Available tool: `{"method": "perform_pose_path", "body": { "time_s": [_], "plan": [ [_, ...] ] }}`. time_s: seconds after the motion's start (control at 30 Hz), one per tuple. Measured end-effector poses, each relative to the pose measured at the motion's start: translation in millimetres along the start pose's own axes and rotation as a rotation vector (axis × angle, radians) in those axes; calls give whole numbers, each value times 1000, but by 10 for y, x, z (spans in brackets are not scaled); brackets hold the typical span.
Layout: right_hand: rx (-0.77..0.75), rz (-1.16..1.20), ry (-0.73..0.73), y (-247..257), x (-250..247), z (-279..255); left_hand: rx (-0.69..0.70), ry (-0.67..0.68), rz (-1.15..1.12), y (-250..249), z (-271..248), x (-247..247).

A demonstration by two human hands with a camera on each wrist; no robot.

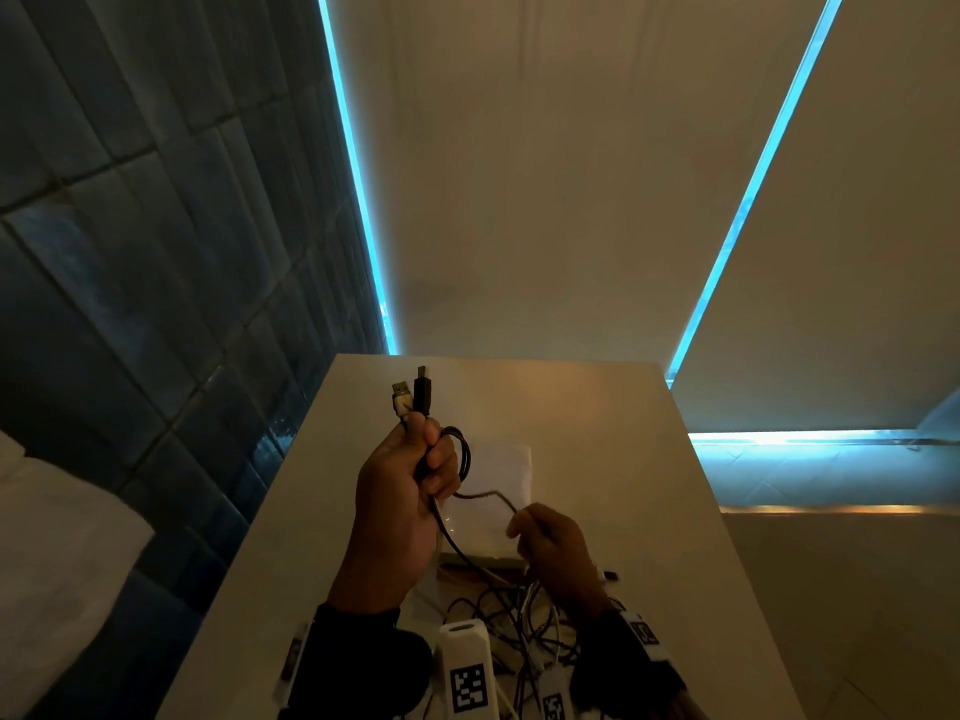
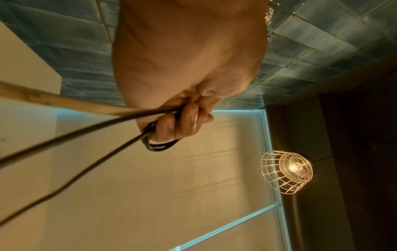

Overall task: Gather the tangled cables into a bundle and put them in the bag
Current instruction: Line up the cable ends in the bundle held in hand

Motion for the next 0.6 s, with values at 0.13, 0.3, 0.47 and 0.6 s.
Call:
{"method": "perform_pose_path", "body": {
  "time_s": [0.13, 0.3, 0.47, 0.6],
  "plan": [
    [33, 217, -112, 460, -114, 16, -2, -69, 72, 41, 47, -28],
    [-92, 323, -99, 961, -196, -57, 2, -162, 169, 90, 41, -9],
    [-244, 290, 55, 1219, -181, -174, 30, -170, 244, 120, 35, 15],
    [-250, 182, 233, 1153, -99, -213, -48, -103, 124, 89, 24, 36]
  ]
}}
Point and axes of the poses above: each hand's wrist, its own z-axis towards the middle knuckle, its own x-axis out of the palm, y = z × x, the point moved 1 cm from there along z, towards the middle knuckle, and after that the axes turned 15 degrees about -y, right-handed, at the moved point
